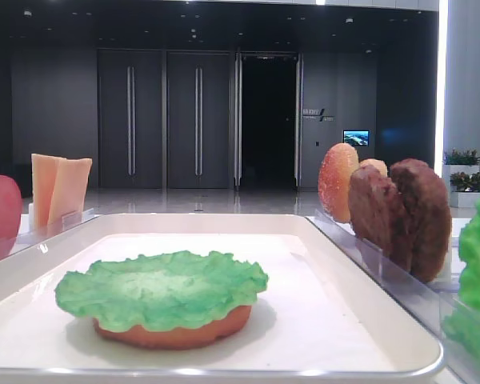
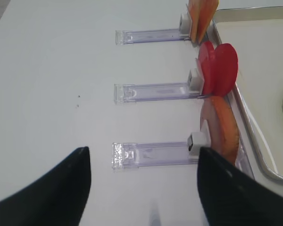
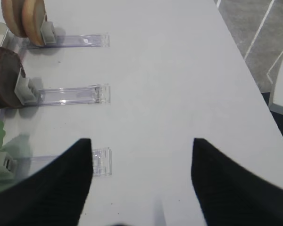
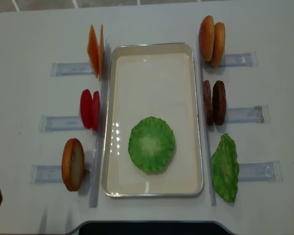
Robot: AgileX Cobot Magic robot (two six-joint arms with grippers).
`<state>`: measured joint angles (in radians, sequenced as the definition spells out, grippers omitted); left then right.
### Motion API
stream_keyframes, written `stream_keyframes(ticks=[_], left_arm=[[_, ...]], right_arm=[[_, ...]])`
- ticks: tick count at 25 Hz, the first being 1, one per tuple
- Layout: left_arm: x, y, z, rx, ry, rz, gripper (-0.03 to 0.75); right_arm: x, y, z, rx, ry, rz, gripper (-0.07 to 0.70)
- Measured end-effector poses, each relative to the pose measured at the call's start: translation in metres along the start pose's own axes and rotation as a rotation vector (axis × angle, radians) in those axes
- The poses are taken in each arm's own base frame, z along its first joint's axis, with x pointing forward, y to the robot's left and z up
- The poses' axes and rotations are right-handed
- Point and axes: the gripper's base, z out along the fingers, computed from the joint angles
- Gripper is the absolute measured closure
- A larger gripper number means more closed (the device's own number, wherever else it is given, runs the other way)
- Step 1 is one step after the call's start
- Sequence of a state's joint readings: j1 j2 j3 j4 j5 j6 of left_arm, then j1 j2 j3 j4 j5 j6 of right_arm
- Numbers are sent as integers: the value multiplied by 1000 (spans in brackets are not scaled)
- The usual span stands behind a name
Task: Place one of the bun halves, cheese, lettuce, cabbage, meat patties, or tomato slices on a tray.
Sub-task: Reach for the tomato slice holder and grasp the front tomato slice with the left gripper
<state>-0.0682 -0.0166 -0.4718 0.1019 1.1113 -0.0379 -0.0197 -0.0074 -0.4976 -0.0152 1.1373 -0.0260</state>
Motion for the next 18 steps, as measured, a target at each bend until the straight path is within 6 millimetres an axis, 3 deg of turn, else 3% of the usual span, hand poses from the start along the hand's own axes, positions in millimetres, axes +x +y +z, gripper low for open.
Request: stream_keyframes(ticks=[10, 18], left_arm=[[-4, 0, -7, 11, -1, -57, 187], [-33, 0, -7, 8, 89, -51, 239]], right_arm=[[0, 0, 0, 0, 0, 0, 170], [0, 0, 0, 0, 0, 0, 170]])
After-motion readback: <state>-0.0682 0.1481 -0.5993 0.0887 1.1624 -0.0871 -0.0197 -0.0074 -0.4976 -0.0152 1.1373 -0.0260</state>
